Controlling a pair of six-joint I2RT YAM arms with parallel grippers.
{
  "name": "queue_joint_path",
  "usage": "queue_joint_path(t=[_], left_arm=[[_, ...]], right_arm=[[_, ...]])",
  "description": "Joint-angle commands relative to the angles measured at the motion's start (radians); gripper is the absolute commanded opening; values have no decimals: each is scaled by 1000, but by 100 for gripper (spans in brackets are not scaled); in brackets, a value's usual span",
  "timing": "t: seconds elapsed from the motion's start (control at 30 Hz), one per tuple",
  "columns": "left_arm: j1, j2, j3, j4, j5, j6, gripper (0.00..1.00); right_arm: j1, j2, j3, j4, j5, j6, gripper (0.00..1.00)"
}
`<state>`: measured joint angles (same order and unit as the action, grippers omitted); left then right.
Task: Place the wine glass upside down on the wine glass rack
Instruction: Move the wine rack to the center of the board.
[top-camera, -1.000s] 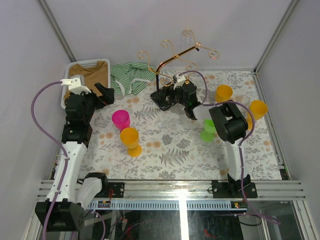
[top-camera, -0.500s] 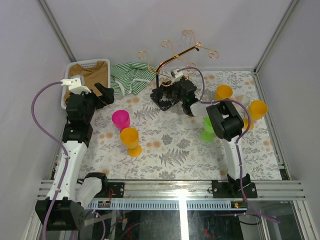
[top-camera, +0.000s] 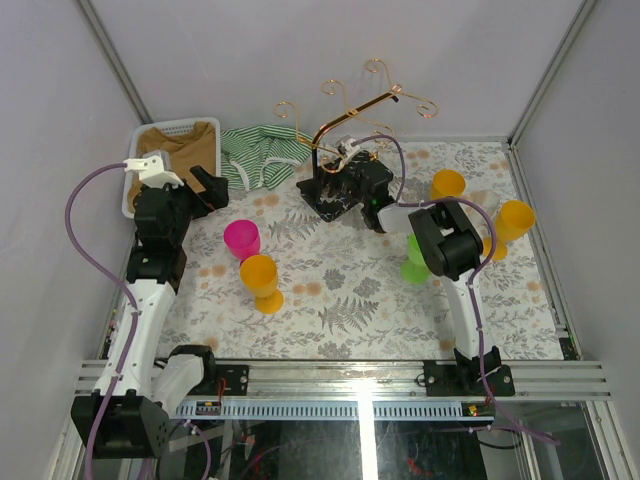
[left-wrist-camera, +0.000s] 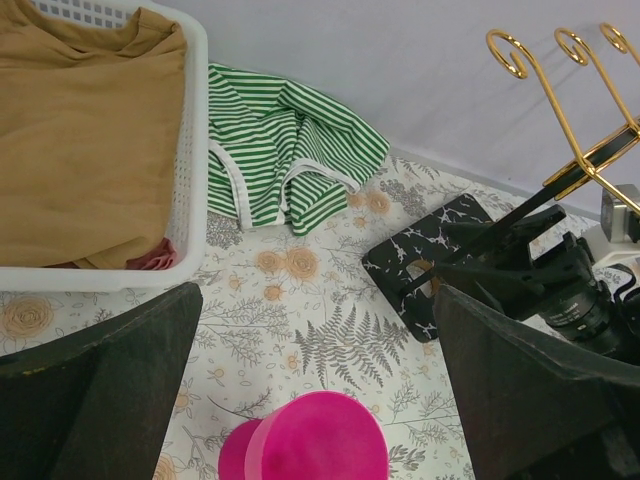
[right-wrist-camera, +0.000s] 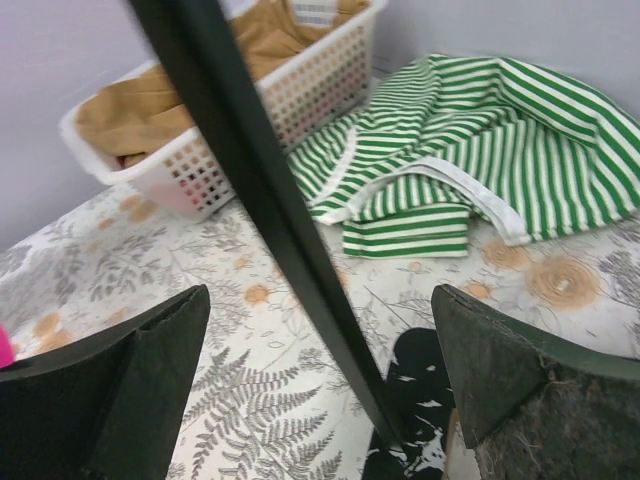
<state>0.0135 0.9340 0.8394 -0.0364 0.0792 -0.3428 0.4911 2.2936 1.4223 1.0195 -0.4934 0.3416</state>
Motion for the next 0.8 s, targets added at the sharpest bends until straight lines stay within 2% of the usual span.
queue_joint_path(t=[0.0, 0.43, 0.77], left_arm=[[-4, 1, -12, 72, -20, 7, 100], [-3, -13, -30, 69, -27, 10, 100], [-4, -7, -32, 75, -20, 15, 100]], right_arm=[[11, 11, 41, 139, -138, 20, 100], [11, -58, -24, 120, -356, 42, 100], [12, -137, -107, 102, -444, 43, 100]])
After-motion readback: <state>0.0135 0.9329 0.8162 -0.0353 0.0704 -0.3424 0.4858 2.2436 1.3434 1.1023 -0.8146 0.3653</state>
